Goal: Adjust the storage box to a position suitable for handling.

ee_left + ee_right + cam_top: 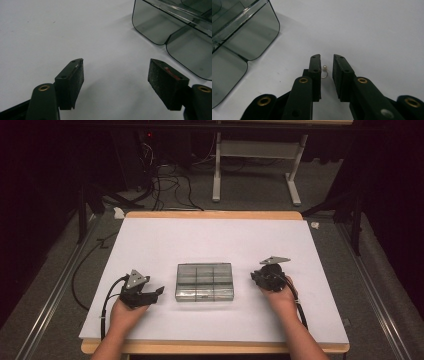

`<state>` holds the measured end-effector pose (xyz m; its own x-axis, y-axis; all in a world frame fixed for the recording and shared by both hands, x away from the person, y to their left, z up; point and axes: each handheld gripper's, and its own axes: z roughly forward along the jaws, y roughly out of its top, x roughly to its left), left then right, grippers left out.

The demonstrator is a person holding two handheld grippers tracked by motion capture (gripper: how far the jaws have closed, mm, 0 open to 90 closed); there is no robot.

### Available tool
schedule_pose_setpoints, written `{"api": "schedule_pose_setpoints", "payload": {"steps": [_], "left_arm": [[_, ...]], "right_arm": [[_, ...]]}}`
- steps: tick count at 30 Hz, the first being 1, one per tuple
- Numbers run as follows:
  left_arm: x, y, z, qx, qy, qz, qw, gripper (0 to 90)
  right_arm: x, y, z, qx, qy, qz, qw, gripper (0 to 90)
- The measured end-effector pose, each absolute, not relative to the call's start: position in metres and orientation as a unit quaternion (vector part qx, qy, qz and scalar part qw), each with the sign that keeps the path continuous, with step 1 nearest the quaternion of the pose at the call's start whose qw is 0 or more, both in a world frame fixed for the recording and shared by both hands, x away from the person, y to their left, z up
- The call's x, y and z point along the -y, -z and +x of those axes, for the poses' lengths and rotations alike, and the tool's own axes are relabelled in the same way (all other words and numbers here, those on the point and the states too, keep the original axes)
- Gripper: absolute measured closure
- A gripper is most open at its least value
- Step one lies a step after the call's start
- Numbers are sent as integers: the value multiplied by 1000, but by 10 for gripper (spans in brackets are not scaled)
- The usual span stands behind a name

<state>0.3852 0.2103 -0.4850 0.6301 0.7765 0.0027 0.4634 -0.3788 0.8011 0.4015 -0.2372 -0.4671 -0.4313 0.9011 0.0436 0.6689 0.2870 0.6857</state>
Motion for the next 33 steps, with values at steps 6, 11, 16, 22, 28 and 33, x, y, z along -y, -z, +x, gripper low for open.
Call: {"api": "schedule_pose_setpoints", "payload": {"steps": [6,11,16,22,28,33], "left_arm": [[-210,485,385,-384,-194,808,404,295],[-210,485,385,-384,-193,808,404,295],[-210,485,385,-383,-194,807,404,295],[-210,485,385,-383,-194,808,404,295],[-210,485,385,-383,-194,809,402,295],[-209,485,385,-382,-195,810,399,295]], "right_arm": [[233,468,408,-782,-321,503,181,790],[233,472,410,-783,-314,508,175,817],[232,472,409,-788,-308,502,178,860],[232,469,408,-790,-309,497,182,868],[237,461,401,-790,-314,493,185,867],[247,454,388,-788,-317,493,187,867]]}}
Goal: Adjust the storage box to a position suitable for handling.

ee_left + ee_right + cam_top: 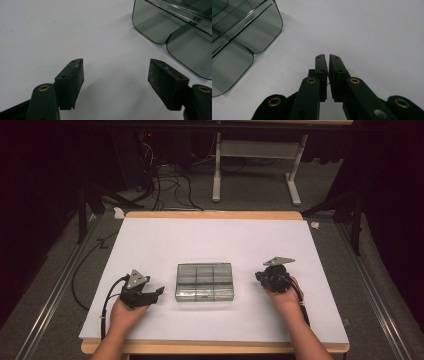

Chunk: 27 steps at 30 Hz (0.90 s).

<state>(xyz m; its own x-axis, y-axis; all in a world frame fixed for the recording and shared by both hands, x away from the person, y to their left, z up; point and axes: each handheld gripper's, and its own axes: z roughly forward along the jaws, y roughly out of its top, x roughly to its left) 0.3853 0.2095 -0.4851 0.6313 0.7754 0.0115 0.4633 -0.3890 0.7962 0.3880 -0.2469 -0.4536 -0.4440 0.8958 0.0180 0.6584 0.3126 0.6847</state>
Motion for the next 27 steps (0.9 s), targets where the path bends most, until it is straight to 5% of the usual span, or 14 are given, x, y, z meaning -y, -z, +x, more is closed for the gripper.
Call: {"api": "schedule_pose_setpoints", "payload": {"steps": [27], "left_arm": [[-209,485,385,-385,-197,809,399,295]], "right_arm": [[318,456,321,-749,-327,539,202,866]]}}
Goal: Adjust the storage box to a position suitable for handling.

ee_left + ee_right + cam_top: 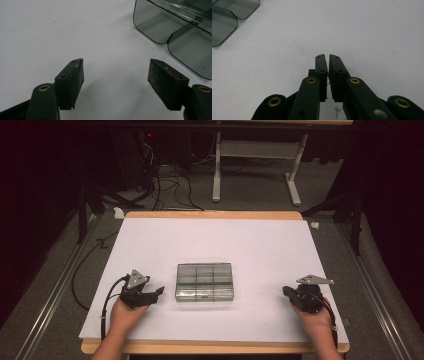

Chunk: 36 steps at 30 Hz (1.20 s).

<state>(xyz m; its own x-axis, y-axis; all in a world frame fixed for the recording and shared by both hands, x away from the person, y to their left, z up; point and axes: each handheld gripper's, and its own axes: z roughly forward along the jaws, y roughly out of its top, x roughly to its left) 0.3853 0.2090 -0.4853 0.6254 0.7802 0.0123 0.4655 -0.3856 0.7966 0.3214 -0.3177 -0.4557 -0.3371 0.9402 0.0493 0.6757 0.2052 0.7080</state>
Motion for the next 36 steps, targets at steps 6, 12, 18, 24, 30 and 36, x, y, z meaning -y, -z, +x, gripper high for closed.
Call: {"api": "schedule_pose_setpoints", "payload": {"steps": [6,12,18,24,30,36], "left_arm": [[-209,485,385,-384,-199,809,397,295],[-209,485,385,-384,-198,809,397,295],[-209,485,385,-384,-199,810,397,295],[-208,485,385,-384,-199,810,395,295],[-208,486,386,-386,-197,809,397,344],[-205,485,389,-393,-168,814,393,661]], "right_arm": [[328,459,310,-748,-317,545,210,866],[339,461,299,-741,-313,555,210,865],[346,465,291,-735,-311,564,211,864],[349,469,288,-734,-310,567,209,858],[347,462,289,-724,-330,566,215,798],[334,454,296,-727,-349,548,223,786]]}}
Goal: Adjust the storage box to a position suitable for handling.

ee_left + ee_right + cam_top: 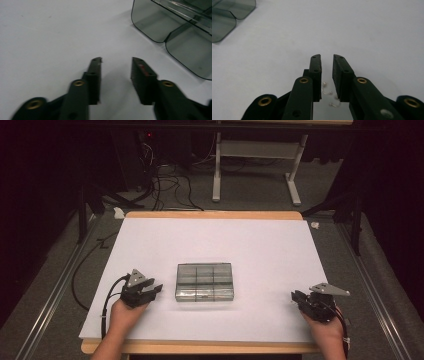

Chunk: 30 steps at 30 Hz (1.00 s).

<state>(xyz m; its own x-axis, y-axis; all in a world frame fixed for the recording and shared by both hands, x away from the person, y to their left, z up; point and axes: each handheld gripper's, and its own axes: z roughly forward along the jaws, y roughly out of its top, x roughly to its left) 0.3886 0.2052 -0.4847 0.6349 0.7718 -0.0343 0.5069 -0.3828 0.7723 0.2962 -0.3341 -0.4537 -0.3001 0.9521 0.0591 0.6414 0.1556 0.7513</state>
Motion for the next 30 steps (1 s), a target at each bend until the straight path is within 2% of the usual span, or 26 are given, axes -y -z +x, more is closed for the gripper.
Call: {"api": "schedule_pose_setpoints", "payload": {"steps": [2,4,8,16,30], "left_arm": [[-198,482,389,-391,-167,813,399,832],[-185,478,389,-385,-172,812,403,900],[-164,476,397,-398,-168,805,406,900],[-143,484,410,-418,-157,804,392,900],[-112,483,392,-362,-142,828,403,900]], "right_arm": [[326,455,303,-731,-351,540,223,802],[319,458,309,-735,-354,533,224,811],[300,470,319,-744,-355,519,225,843],[297,473,312,-740,-362,510,247,878],[308,473,306,-725,-378,521,244,849]]}}
